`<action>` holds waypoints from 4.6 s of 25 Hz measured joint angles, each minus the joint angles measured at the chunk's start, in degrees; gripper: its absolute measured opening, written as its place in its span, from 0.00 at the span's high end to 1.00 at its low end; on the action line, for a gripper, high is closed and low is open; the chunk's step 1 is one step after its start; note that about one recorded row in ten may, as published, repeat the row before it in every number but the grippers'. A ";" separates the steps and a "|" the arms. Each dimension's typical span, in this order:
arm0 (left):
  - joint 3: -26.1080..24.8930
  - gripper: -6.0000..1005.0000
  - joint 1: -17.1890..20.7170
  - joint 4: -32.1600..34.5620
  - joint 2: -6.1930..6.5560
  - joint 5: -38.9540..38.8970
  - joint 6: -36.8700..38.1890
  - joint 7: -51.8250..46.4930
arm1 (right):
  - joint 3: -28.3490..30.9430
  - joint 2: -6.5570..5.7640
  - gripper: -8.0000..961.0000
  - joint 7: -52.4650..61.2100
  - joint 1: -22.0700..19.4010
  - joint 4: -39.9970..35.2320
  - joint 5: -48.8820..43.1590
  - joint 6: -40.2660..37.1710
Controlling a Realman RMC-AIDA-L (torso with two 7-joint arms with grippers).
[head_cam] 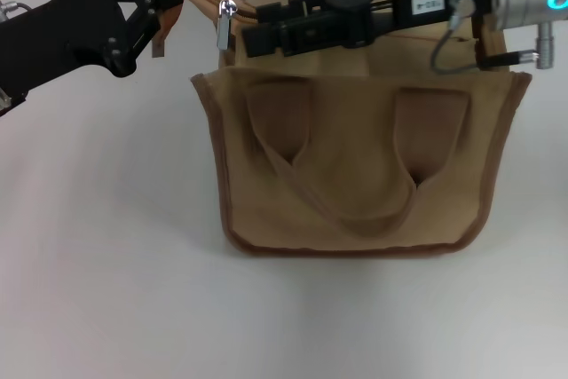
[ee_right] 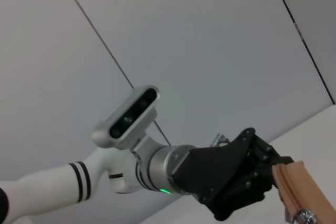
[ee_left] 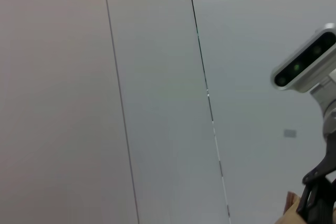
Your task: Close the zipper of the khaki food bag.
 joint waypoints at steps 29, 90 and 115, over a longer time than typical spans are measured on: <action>2.62 0.97 -2.84 2.75 -1.71 -0.91 5.92 -6.92 | -8.29 1.23 0.19 1.40 1.59 -0.20 0.36 11.06; 1.41 0.97 0.99 1.52 -1.38 -4.54 3.12 -6.71 | -8.02 1.00 0.98 -0.72 -5.73 -5.00 3.61 10.20; 0.86 0.97 1.92 1.52 -1.31 -4.76 0.62 -6.56 | -3.48 0.42 0.98 -0.40 -13.41 -9.21 3.45 9.18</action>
